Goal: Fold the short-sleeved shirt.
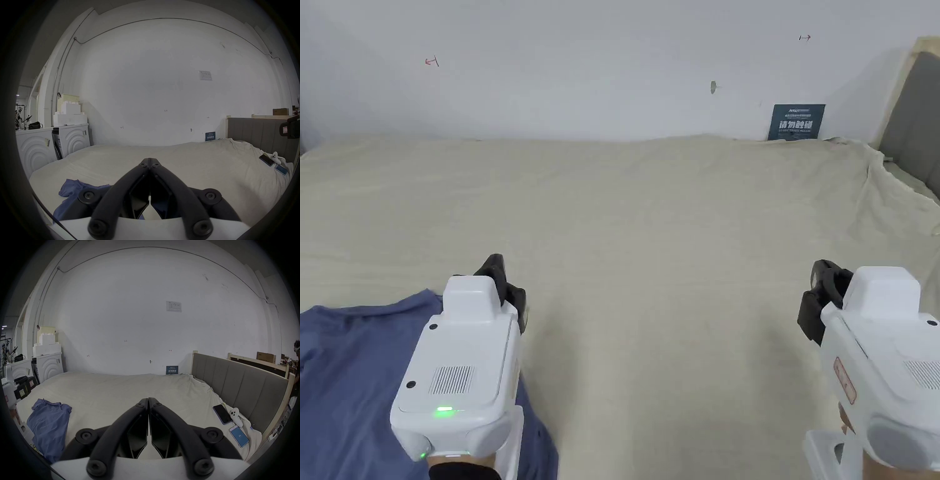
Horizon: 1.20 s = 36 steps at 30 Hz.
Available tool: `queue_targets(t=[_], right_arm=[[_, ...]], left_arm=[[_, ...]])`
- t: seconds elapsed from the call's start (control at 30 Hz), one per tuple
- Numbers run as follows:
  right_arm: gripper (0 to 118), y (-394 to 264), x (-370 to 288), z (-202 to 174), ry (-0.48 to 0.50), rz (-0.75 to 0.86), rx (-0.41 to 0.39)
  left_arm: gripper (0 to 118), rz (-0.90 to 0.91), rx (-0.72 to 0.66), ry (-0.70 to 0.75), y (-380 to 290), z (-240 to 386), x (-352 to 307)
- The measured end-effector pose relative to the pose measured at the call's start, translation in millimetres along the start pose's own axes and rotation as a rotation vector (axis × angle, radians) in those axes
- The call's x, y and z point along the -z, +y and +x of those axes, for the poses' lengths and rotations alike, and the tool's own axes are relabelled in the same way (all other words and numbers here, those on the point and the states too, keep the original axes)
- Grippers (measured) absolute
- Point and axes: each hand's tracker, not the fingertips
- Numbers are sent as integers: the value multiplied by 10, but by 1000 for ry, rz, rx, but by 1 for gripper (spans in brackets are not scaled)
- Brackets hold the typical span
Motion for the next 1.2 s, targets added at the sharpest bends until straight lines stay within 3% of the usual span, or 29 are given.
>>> queue_targets(t=[0.3, 0.5, 1.2], right_arm=[[0, 20, 14, -26, 8, 4, -7], [0, 77, 114, -241, 55, 17, -28], [0, 140, 332, -2002, 450, 37, -57]], left_arm=[[0, 3, -2, 3, 9, -32, -4], [0, 8, -16, 51, 29, -268, -57], [0, -8, -15, 451, 39, -1997, -894]])
